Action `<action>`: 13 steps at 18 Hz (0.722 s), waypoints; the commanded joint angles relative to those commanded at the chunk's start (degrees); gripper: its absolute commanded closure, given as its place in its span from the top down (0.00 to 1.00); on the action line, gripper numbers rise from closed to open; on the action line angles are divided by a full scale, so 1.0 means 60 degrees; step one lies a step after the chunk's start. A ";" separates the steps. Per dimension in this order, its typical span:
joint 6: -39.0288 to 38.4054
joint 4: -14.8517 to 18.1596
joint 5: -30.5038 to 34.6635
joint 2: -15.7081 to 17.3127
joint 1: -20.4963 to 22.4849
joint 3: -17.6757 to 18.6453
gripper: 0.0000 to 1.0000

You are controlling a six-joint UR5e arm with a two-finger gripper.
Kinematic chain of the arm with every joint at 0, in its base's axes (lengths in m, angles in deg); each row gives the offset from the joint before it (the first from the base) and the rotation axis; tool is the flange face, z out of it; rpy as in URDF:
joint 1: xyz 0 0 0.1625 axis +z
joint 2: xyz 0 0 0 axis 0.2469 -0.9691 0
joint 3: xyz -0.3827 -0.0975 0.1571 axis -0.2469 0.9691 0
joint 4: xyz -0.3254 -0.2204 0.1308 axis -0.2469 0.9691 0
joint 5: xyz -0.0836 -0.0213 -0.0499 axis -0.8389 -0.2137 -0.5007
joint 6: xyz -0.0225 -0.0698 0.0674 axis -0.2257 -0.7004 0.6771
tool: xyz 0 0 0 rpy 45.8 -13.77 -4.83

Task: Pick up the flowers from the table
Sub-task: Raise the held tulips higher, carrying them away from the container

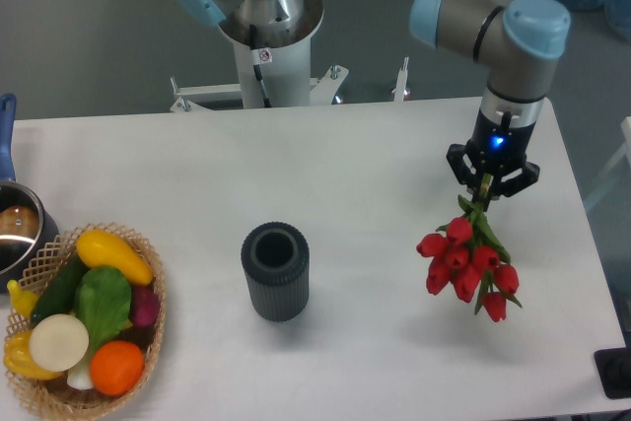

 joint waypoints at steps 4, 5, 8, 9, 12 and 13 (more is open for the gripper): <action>-0.0293 0.0000 -0.0529 0.0265 0.0029 -0.0263 0.23; -0.0396 0.0000 -0.0646 0.0265 0.0102 -0.0351 0.23; -0.0572 0.0000 -0.1158 0.0250 0.0321 -0.0571 0.23; -0.0587 0.0000 -0.1334 0.0264 0.0438 -0.0586 0.23; -0.0587 0.0000 -0.1629 0.0265 0.0542 -0.0645 0.23; -0.0573 0.0000 -0.1629 0.0294 0.0571 -0.0631 0.23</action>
